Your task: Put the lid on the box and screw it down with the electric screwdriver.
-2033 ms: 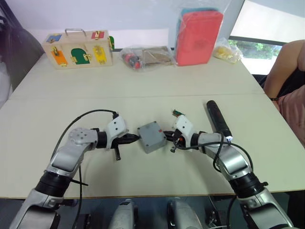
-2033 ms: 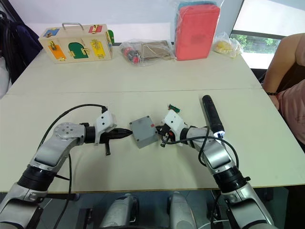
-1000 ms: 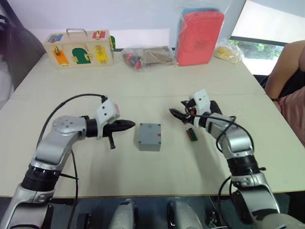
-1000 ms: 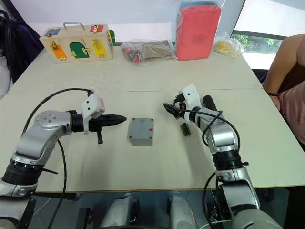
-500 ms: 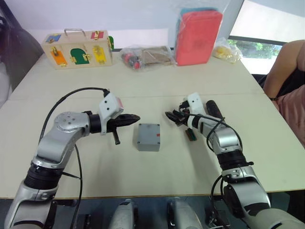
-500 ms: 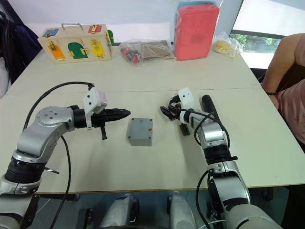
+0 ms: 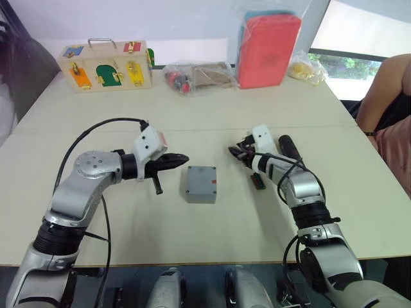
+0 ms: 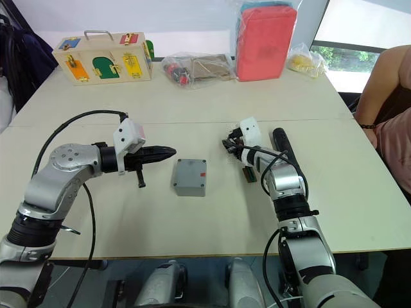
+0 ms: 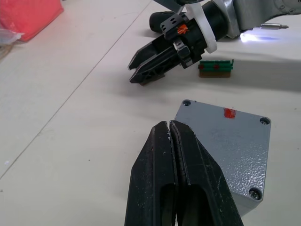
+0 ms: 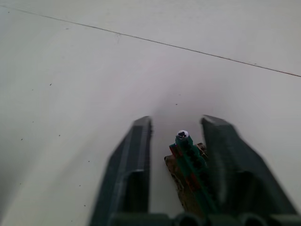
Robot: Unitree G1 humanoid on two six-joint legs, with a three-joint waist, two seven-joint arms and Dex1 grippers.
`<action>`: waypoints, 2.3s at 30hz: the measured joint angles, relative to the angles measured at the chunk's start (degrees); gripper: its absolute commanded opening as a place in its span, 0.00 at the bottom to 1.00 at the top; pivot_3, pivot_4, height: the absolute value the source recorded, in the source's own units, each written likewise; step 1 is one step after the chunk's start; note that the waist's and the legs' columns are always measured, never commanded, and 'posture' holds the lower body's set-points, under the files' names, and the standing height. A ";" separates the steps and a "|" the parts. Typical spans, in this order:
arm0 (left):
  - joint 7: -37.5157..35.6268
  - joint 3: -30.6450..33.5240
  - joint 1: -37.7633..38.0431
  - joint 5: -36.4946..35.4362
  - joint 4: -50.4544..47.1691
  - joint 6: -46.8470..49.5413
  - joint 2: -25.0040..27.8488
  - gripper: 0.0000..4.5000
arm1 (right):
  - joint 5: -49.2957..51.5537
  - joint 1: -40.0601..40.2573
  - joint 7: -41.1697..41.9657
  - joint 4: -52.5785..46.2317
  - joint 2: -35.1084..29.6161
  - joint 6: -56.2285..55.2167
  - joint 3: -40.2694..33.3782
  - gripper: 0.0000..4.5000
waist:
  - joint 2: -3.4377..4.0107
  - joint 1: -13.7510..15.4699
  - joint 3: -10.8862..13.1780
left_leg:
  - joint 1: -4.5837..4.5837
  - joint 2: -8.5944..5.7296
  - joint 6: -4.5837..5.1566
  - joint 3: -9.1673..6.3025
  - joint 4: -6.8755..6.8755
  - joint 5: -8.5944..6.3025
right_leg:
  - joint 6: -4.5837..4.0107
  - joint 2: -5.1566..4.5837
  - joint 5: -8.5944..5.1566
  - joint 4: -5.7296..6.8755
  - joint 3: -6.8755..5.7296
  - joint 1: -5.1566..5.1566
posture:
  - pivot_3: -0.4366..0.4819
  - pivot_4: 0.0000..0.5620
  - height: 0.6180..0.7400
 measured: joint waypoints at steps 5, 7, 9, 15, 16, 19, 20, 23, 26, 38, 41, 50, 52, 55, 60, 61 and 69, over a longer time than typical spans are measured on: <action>-0.04 -0.18 -0.03 0.16 0.04 -0.03 -0.13 0.00 | 0.02 0.00 -0.08 0.00 0.00 -0.03 -0.54 0.02 | 0.00 0.00 0.00 | 0.00 0.00 0.00 0.00 0.00 0.00 | 0.00 0.00 0.00 0.00 0.00 0.00 | 0.48 0.27 0.92; -0.04 -0.44 -0.10 0.17 0.16 -0.05 -0.25 0.00 | 0.01 0.00 -0.07 0.00 0.00 -0.06 -0.55 0.02 | 0.00 0.00 0.00 | 0.00 0.00 0.00 0.00 0.00 0.00 | 0.00 0.00 0.00 0.00 0.00 0.00 | 0.48 0.27 0.92; -0.04 -0.94 -0.10 0.17 0.20 -0.05 -0.30 0.00 | 0.01 0.00 -0.07 0.00 0.00 -0.13 -0.56 0.02 | 0.00 -0.01 0.00 | 0.00 0.00 0.00 0.00 0.00 0.00 | 0.00 0.00 0.00 0.00 0.00 0.00 | 0.48 0.27 0.92; -0.01 -1.30 -0.12 0.16 0.22 -0.08 -0.34 0.00 | 0.44 0.00 0.16 -0.01 -0.05 -0.10 -0.97 0.02 | 0.00 0.00 0.00 | 0.00 0.00 0.00 0.00 0.00 0.00 | 0.00 0.00 0.00 0.00 0.00 0.00 | 0.48 0.27 0.92; 0.00 -1.31 -0.12 0.16 0.24 -0.11 -0.35 0.00 | 0.86 0.00 0.23 -0.23 -0.05 0.31 -1.43 0.02 | 0.00 0.01 0.00 | 0.00 0.00 0.00 0.00 0.00 0.00 | 0.00 0.00 0.00 0.00 0.00 0.00 | 0.48 0.27 0.92; 0.00 -1.34 -0.12 0.16 0.31 -0.14 -0.52 0.00 | 1.81 -0.02 0.44 -1.43 -0.56 1.50 -2.24 0.02 | 0.00 0.04 0.00 | 0.00 0.00 0.00 0.00 0.00 0.00 | 0.00 -0.01 0.00 0.00 0.00 0.00 | 0.48 0.27 0.92; 0.01 -1.35 -0.12 0.16 0.33 -0.15 -0.56 0.00 | 2.09 -0.01 0.62 -2.20 -0.89 2.07 -2.30 0.02 | 0.00 0.04 0.00 | 0.00 0.00 0.00 0.00 0.00 0.00 | 0.00 -0.01 0.00 0.00 0.00 0.00 | 0.48 0.27 0.92; 0.00 -1.43 -0.13 0.15 0.46 -0.15 -0.63 0.00 | 3.75 -0.08 1.84 -6.68 -2.16 5.12 -2.84 0.02 | 0.02 0.04 0.01 | 0.00 0.00 0.00 -0.01 0.00 0.00 | 0.00 0.00 0.00 0.00 0.00 0.00 | 0.48 0.27 0.92; -0.09 -1.45 -0.13 0.14 0.65 -0.17 -0.62 0.00 | 6.83 -0.02 5.19 -14.66 -4.86 10.26 -2.75 0.02 | 0.02 0.09 0.01 | 0.00 0.00 0.00 -0.01 0.00 0.00 | 0.00 0.00 0.00 0.00 0.00 0.00 | 0.48 0.27 0.92; -0.40 -1.46 -0.12 0.02 0.96 -0.10 -0.31 0.00 | 17.93 6.37 10.71 -39.50 -8.74 26.71 1.77 0.02 | 0.02 0.17 0.01 | -0.01 0.00 0.01 -0.04 0.00 0.00 | 0.00 0.00 0.00 -0.01 -0.01 0.00 | 0.48 0.27 0.92; -0.78 -1.46 -0.08 -0.12 0.93 0.23 -0.17 0.00 | 17.99 7.70 9.51 -39.72 -7.70 27.31 3.27 0.02 | 0.02 0.16 0.01 | 0.00 0.00 0.01 -0.03 0.00 0.00 | 0.00 0.00 0.00 -0.01 0.00 0.00 | 0.48 0.27 0.92; -1.24 -1.44 0.82 -0.90 -0.26 1.00 0.65 0.00 | 16.55 7.99 7.19 -38.55 -7.58 26.19 5.65 0.02 | 0.02 0.16 0.01 | -0.01 0.00 0.01 -0.04 0.00 0.00 | 0.00 0.01 0.00 -0.01 -0.01 0.00 | 0.48 0.27 0.92; -1.23 -1.44 1.10 -1.25 -0.86 1.53 0.98 0.00 | 16.00 7.99 7.21 -37.83 -7.94 26.07 6.01 0.02 | 0.02 0.16 0.01 | -0.01 0.00 0.01 -0.04 0.00 0.00 | 0.00 0.01 0.00 -0.01 -0.01 0.00 | 0.48 0.27 0.92; -1.18 -1.44 1.10 -1.48 -1.15 1.84 1.09 0.00 | 15.57 7.96 7.44 -36.81 -7.99 25.99 6.50 0.02 | 0.02 0.16 0.01 | -0.01 0.00 0.01 -0.03 0.00 0.00 | 0.00 0.01 0.00 -0.01 -0.01 0.00 | 0.48 0.27 0.92; -1.07 -1.39 1.17 -2.37 -2.27 2.59 1.24 0.00 | 14.94 7.81 8.12 -35.87 -8.38 24.86 6.97 0.02 | 0.02 0.16 0.01 | 0.00 0.00 0.01 -0.03 0.00 0.00 | 0.00 0.01 0.00 -0.01 -0.01 0.00 | 0.48 0.27 0.92; -1.04 -1.39 1.17 -2.48 -2.28 2.64 1.24 0.00 | 14.89 7.74 8.16 -35.62 -8.37 24.70 7.03 0.02 | 0.01 0.16 0.01 | 0.00 0.00 0.01 -0.03 0.00 0.00 | 0.00 0.01 0.00 -0.01 -0.01 0.00 | 0.48 0.27 0.92; -0.88 -1.38 1.20 -2.63 -2.28 2.95 1.65 0.00 | 13.95 6.81 9.14 -34.12 -8.65 24.28 8.46 0.02 | 0.01 0.18 0.01 | -0.01 0.00 0.01 -0.03 0.00 0.00 | 0.00 0.01 0.00 -0.01 -0.01 0.00 | 0.48 0.27 0.92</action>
